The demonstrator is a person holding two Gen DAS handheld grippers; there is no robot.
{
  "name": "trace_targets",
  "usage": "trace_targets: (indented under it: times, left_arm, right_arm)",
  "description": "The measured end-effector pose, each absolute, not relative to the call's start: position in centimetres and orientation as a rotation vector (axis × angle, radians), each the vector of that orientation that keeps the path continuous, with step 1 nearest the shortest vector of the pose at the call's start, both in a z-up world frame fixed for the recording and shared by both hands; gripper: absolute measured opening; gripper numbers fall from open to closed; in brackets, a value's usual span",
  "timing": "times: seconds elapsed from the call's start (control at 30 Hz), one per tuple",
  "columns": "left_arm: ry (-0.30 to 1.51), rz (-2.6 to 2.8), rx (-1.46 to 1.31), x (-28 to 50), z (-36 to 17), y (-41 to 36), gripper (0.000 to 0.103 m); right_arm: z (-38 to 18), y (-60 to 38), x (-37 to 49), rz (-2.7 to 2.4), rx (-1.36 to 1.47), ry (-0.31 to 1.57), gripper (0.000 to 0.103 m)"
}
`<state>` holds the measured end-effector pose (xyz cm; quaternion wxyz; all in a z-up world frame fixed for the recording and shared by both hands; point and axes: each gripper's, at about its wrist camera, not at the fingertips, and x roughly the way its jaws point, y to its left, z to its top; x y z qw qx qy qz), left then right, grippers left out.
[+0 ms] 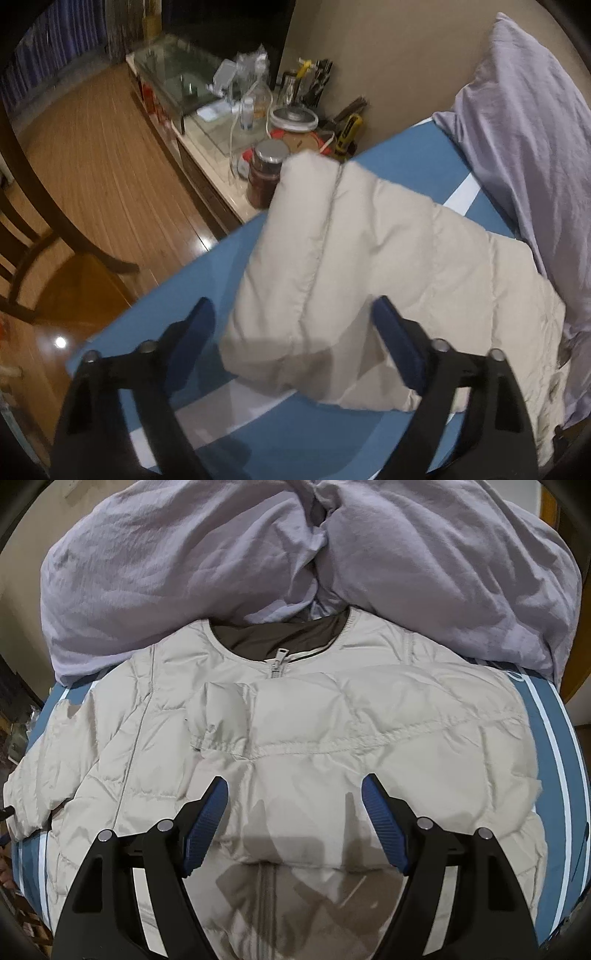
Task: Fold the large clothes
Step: 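Grasp the other sleeve cuff with the left tool, then lay the held sleeve across the jacket front and open the left tool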
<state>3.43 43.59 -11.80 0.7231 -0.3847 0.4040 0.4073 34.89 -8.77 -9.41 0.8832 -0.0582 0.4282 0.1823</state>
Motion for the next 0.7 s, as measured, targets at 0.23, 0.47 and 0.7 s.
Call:
trace_targets:
  times: [0.23,0.47,0.7]
  left_arm:
    - [0.869,0.882,-0.814,4.3,-11.3,42.9,0.054]
    - [0.861,0.834,-0.786,5.2,-10.9,42.4,0.021]
    - [0.803,0.784,-0.752,6.2,-7.8,41.4,0.015]
  right_arm:
    - [-9.4,-11.4,34.8,0.345,-0.086,0.904,0.076]
    - [-9.7,-13.2,34.4,0.332,-0.05,0.919,0.076]
    - [-9.6,-14.5,33.9,0.33,-0.026,0.91,0.076]
